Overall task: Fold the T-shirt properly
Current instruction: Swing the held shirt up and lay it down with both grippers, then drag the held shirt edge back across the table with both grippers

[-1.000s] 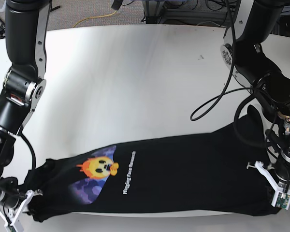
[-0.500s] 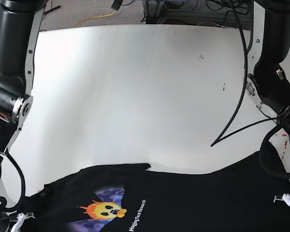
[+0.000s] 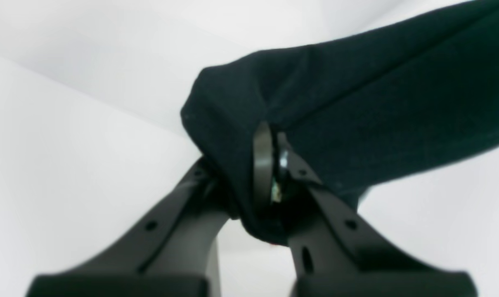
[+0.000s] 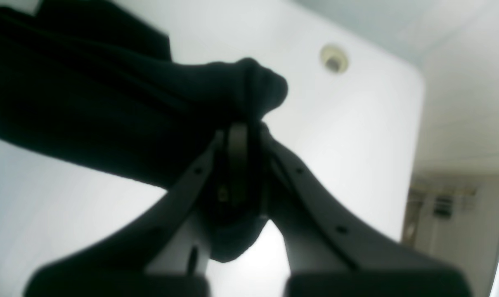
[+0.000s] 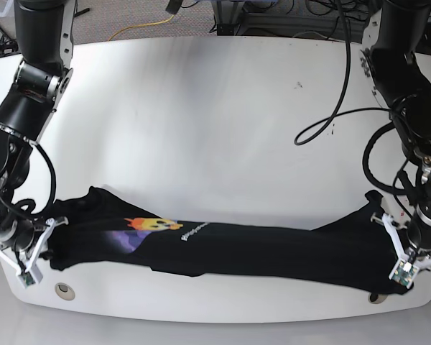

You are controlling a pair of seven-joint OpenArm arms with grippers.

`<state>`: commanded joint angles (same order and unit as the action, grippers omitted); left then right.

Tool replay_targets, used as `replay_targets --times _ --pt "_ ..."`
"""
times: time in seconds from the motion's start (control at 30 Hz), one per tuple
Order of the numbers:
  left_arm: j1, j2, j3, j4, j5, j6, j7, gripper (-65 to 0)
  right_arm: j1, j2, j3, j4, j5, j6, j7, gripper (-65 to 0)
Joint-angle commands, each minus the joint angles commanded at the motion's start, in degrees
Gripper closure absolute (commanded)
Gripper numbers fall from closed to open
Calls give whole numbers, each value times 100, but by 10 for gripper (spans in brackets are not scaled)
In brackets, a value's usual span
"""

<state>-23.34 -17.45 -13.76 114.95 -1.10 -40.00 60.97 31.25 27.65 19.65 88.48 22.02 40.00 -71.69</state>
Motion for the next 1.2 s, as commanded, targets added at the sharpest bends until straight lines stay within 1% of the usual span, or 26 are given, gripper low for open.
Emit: replay_targets --times 0.07,0.17,0.27,0.47,0.6,0.7,0.77,0.9,1.07,1.1,1.13,1.2 --pt "378 -18 -53 0 -299 0 0 0 -369 -88 35 141 0 0 0 0" --pt "1046 -18 -255 18 -677 0 0 0 -958 -132 273 404 0 0 0 0" --pt "1697 -18 -334 18 -870 0 0 0 -1530 -141 334 651 0 0 0 0" --pt "2848 -9 -369 26 -879 0 0 0 -2242 -141 343 730 0 0 0 0" --pt "3587 0 -580 26 -879 0 0 0 -2611 -105 343 738 0 0 0 0" --pt "3965 0 -651 18 -879 0 0 0 -2840 -97 343 738 -9 0 0 0" --pt "4158 0 -703 18 -879 0 -9 0 -2963 -97 343 738 -9 0 0 0" --pt "4519 -9 -1020 9 -879 0 -9 0 -3262 -114 343 738 -9 0 0 0" --pt "4879 -35 -1073 0 -879 0 -9 0 -3640 -149 387 738 0 0 9 0" --pt "4932 -35 -1081 0 -879 0 -9 0 -3701 -176 475 738 0 0 9 0" --pt "4976 -35 -1099 0 -879 0 -9 0 -3736 -299 580 738 0 0 9 0" --pt "5046 -18 -1178 -9 -870 0 -9 0 -3780 -404 756 747 0 0 0 -8"
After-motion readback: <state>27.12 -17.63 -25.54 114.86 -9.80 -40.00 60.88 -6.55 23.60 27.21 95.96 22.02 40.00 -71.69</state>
